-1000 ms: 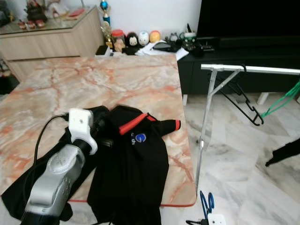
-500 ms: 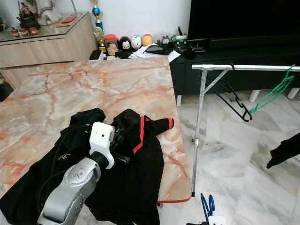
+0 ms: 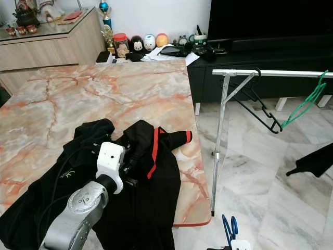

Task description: Hang hanger

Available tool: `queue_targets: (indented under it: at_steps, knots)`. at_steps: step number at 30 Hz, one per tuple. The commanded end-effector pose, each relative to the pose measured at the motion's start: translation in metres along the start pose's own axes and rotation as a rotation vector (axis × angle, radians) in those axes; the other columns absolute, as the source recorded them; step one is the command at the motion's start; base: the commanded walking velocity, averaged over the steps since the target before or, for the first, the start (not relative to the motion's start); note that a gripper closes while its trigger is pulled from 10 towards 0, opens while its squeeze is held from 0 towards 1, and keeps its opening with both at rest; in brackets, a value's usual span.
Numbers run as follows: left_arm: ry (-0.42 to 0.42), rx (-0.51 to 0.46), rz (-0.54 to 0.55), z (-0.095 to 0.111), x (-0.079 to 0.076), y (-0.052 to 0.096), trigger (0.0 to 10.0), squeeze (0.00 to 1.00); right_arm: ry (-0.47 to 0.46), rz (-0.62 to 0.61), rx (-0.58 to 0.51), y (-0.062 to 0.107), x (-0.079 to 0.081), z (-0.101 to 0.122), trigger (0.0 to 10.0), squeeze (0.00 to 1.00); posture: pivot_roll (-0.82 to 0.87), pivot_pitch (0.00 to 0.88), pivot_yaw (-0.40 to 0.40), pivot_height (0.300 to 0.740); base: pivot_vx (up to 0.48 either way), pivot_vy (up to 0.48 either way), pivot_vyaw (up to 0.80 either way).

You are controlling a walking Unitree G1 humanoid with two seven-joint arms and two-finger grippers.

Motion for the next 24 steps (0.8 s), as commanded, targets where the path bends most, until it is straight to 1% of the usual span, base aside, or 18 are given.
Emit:
queue_targets:
  at_steps: [1, 3, 8, 9, 13, 14, 15, 16, 17, 19, 24]
  knots:
    - [-0.026, -0.026, 0.004, 0.007, 0.003, 0.008, 10.0, 1.0, 0.003, -0.001, -0.003, 0.0, -0.001, 0.0, 10.0, 0.0, -0.08, 0.0, 0.068, 0.732, 0.0, 0.0, 0.0]
    - [-0.031, -0.036, -0.007, 0.009, 0.003, 0.012, 10.0, 1.0, 0.004, -0.001, -0.003, 0.0, -0.001, 0.0, 10.0, 0.0, -0.08, 0.0, 0.068, 0.732, 0.0, 0.0, 0.0]
    - [-0.045, -0.025, -0.05, 0.009, -0.002, 0.02, 10.0, 1.0, 0.007, -0.001, -0.002, 0.0, -0.001, 0.0, 10.0, 0.0, -0.08, 0.0, 0.066, 0.732, 0.0, 0.0, 0.0]
    - [-0.034, -0.021, -0.078, 0.009, -0.005, 0.025, 10.0, 1.0, 0.009, 0.0, -0.002, 0.0, -0.002, 0.0, 10.0, 0.0, -0.07, 0.0, 0.066, 0.732, 0.0, 0.0, 0.0]
    - [-0.029, 0.001, -0.143, 0.01, -0.011, 0.034, 10.0, 1.0, 0.012, 0.0, -0.003, 0.0, -0.002, 0.0, 10.0, 0.0, -0.07, 0.0, 0.064, 0.732, 0.0, 0.0, 0.0]
    - [-0.029, 0.001, -0.143, 0.01, -0.011, 0.034, 10.0, 1.0, 0.012, 0.0, -0.003, 0.0, -0.002, 0.0, 10.0, 0.0, -0.07, 0.0, 0.064, 0.732, 0.0, 0.0, 0.0]
    - [-0.044, 0.028, -0.173, 0.007, -0.013, 0.038, 10.0, 1.0, 0.014, 0.001, -0.003, 0.0, -0.002, 0.0, 10.0, 0.0, -0.07, 0.0, 0.063, 0.732, 0.0, 0.0, 0.0]
    - [-0.044, 0.028, -0.173, 0.007, -0.013, 0.038, 10.0, 1.0, 0.014, 0.001, -0.003, 0.0, -0.002, 0.0, 10.0, 0.0, -0.07, 0.0, 0.063, 0.732, 0.0, 0.0, 0.0]
    - [-0.062, 0.052, -0.197, 0.004, -0.015, 0.041, 10.0, 1.0, 0.015, 0.002, -0.003, 0.0, -0.002, 0.0, 10.0, 0.0, -0.07, 0.0, 0.063, 0.732, 0.0, 0.0, 0.0]
    - [-0.067, 0.067, -0.215, 0.002, -0.016, 0.042, 10.0, 1.0, 0.015, 0.002, -0.003, 0.0, -0.002, 0.0, 10.0, 0.0, -0.07, 0.0, 0.063, 0.732, 0.0, 0.0, 0.0]
    - [-0.115, 0.135, -0.277, -0.005, -0.02, 0.047, 10.0, 1.0, 0.016, 0.002, -0.003, 0.0, -0.002, 0.001, 10.0, 0.0, -0.07, 0.0, 0.063, 0.732, 0.0, 0.0, 0.0]
Point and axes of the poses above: a point about 5 cm out from each wrist's last joint towards the gripper, its own y axis pointing back from the gripper into the wrist, its own z axis along the axis of the wrist's last joint, x = y × z, the point moved 3 cm from there along -y, pointing out of the wrist towards the gripper, and after that the axes turned 12 degrees about y, right-handed, at the moved point
